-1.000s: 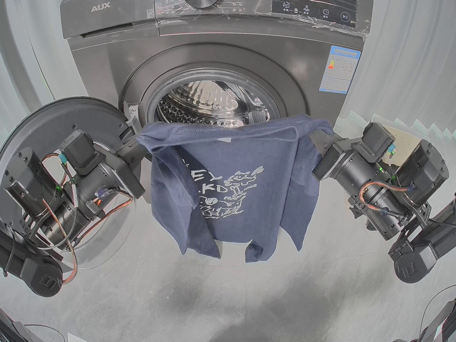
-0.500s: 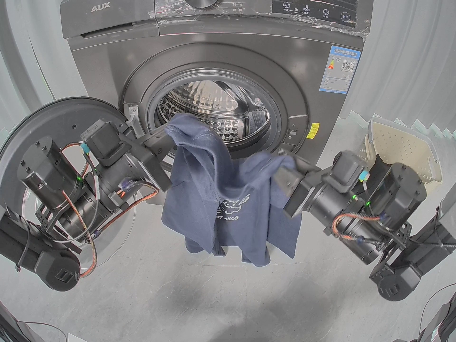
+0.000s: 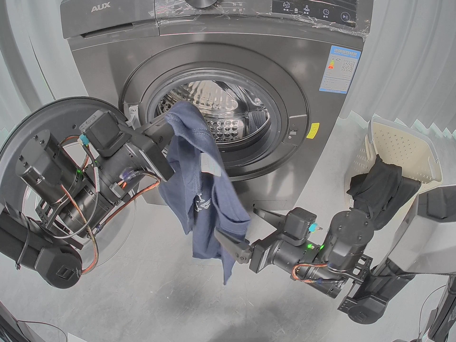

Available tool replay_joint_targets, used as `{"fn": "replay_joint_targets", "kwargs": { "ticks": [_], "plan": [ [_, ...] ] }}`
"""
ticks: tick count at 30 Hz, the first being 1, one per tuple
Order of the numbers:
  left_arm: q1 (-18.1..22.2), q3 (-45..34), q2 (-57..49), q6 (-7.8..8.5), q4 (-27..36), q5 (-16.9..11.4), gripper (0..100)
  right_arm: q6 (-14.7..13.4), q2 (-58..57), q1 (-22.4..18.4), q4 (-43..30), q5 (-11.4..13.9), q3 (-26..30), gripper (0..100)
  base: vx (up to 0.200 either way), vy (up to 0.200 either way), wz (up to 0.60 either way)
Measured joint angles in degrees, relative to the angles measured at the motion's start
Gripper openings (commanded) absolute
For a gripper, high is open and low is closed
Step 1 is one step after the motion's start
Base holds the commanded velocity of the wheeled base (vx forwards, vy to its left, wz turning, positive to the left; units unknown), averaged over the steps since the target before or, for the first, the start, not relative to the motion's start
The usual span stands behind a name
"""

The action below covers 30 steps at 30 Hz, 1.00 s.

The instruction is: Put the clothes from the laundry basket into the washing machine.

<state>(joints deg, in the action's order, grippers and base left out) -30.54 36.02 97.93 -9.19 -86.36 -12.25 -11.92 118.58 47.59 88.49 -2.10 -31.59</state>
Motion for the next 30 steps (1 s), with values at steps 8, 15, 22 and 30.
{"fn": "replay_joint_targets", "kwargs": {
  "ticks": [8, 15, 22, 30],
  "plan": [
    [-0.4, -0.1, 0.1, 0.06, -0.1, 0.0, 0, -0.6, 3.5, 2.7, 0.0, 0.1, 1.5, 100, 0.0, 0.0, 0.0],
    [-0.6, -0.2, 0.1, 0.16, -0.2, 0.1, 0, -0.3, 4.3, 1.2, 0.0, 0.0, 0.7, 100, 0.0, 0.0, 0.0],
    [-1.5, -0.2, -0.1, 0.13, -0.2, 0.0, 0, 0.4, 7.4, -0.8, 0.0, 0.2, -6.3, 100, 0.0, 0.0, 0.0],
    [-2.3, -0.3, -0.3, 0.09, -0.2, 0.1, 0, 0.8, 11.3, 0.7, 0.0, 0.9, -12.1, 100, 0.0, 0.0, 0.0]
  ]
}}
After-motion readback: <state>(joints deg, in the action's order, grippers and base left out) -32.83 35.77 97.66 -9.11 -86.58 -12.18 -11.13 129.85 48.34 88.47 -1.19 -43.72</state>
